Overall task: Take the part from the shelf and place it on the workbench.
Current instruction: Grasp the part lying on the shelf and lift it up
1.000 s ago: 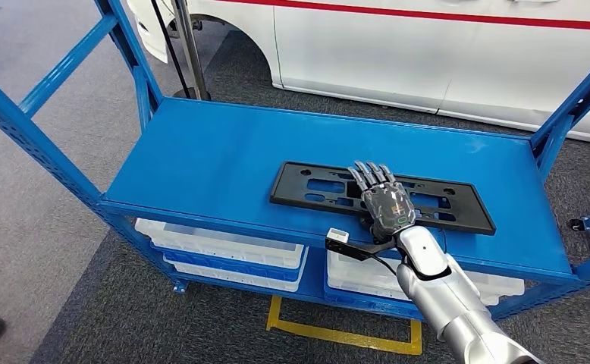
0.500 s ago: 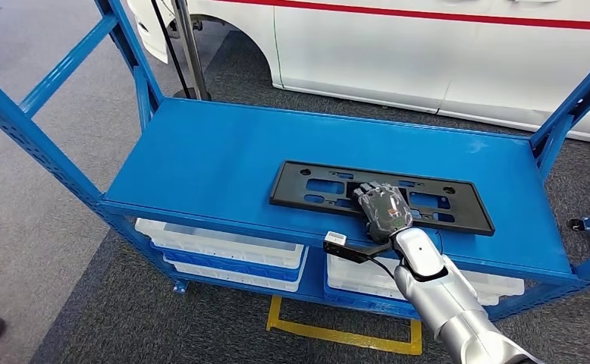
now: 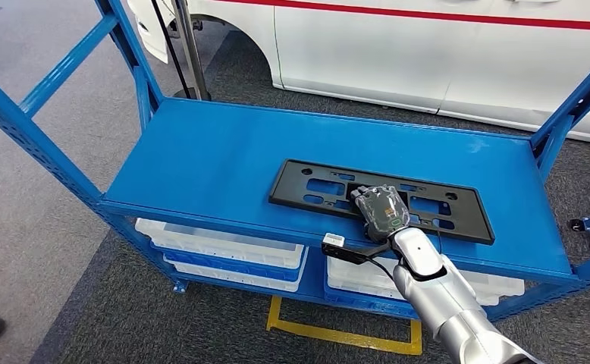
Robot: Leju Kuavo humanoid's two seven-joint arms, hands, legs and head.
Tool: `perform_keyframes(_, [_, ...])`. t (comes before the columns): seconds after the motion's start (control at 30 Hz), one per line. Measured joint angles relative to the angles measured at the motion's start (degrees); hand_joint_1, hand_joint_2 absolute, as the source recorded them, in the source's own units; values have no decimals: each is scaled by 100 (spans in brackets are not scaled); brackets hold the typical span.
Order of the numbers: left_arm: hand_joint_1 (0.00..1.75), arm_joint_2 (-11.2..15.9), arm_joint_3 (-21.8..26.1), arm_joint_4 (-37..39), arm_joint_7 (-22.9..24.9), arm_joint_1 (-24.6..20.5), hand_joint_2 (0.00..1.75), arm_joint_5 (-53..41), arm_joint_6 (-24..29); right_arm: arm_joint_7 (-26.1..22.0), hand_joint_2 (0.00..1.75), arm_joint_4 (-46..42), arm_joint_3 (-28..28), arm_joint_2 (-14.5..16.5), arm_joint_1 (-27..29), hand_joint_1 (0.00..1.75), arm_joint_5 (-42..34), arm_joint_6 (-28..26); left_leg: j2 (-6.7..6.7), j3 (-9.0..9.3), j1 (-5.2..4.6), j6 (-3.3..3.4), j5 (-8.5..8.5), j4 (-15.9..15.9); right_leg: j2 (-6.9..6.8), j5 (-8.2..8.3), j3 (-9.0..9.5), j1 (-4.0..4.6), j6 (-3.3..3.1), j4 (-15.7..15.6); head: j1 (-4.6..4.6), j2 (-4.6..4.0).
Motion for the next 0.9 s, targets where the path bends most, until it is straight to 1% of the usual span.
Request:
perform_keyframes(0.33, [0,0,0,0,-7,2,175,11,-20,-89,175,-5,-3,3,-3,175,-27,14,0,0,0,0,0,0,0,0,0,0,0,0,0,-1])
perform_keyframes(0.43, [0,0,0,0,-13,9,175,15,-39,-181,175,-93,-33,3,39,175,-100,-66,0,0,0,0,0,0,0,0,0,0,0,0,0,1])
perform_keyframes(0.57, [0,0,0,0,-32,34,175,15,-96,-399,175,-651,-185,1,252,175,-315,-248,2,0,0,-1,-1,0,3,0,-2,1,0,0,0,-1])
perform_keyframes(0.67, [0,0,0,0,-40,47,175,15,-109,-431,175,-1083,-297,1,375,175,-370,-265,2,0,0,-2,-2,0,3,-2,-3,1,0,0,0,0])
perform_keyframes(0.8, [0,2,0,0,-41,60,175,15,-112,-452,175,-1368,-397,1,467,175,-390,-277,1,-1,0,-2,-2,0,3,-2,-3,0,1,0,0,-1])
perform_keyframes(0.9, [0,12,0,0,-49,69,175,4,-147,-554,175,-1639,-470,-4,593,175,-392,-446,1,-7,-6,9,-10,19,2,1,-3,-8,5,-7,-1,-1])
